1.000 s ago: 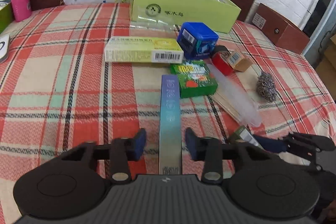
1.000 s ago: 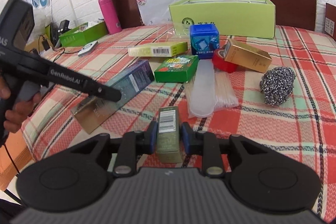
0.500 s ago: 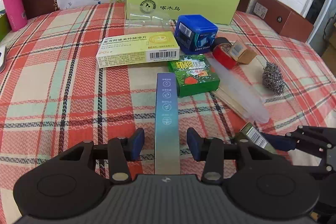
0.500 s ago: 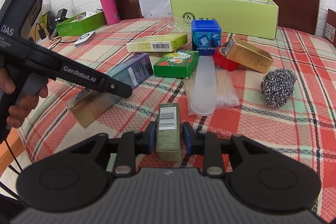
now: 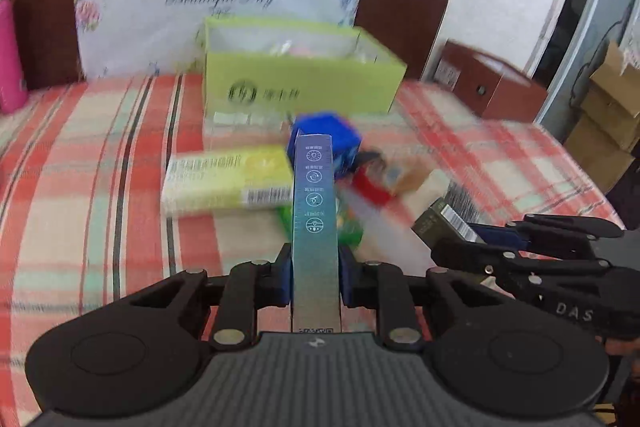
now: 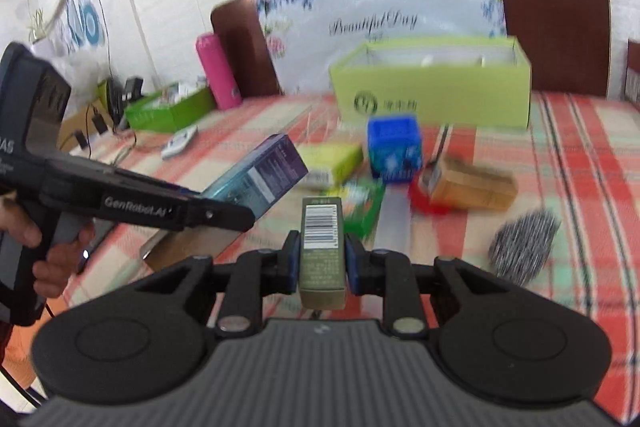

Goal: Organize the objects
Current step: 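Carry the teal box and olive box into the lime-green box and open both grippers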

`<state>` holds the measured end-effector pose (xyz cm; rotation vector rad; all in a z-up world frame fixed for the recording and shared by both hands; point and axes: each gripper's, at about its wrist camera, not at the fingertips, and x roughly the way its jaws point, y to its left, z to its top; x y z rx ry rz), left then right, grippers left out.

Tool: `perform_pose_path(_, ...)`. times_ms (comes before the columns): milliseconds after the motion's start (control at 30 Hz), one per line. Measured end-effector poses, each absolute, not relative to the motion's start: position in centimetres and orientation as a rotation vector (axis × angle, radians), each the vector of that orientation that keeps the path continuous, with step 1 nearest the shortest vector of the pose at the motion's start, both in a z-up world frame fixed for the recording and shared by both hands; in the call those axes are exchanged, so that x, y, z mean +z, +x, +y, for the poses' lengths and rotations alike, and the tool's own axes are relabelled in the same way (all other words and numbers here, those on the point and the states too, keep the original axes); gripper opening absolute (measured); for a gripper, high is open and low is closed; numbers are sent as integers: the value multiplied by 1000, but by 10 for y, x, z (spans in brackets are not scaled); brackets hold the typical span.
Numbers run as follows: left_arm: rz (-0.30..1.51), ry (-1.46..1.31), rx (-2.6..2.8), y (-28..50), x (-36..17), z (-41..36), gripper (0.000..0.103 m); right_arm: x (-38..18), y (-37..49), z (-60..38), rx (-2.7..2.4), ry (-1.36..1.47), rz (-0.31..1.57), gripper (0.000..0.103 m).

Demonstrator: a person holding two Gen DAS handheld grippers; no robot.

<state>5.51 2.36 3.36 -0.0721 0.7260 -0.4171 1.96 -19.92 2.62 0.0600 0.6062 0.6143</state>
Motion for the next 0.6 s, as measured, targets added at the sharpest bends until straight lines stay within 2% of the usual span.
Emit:
perform_pose_path(267,610,-98,-425,114,80,8,23,71,86,-210,533,40,480,22)
perform_pose_path(600,534,-171,-352,230,104,-1,23,83,210,-217,390,21,430,22)
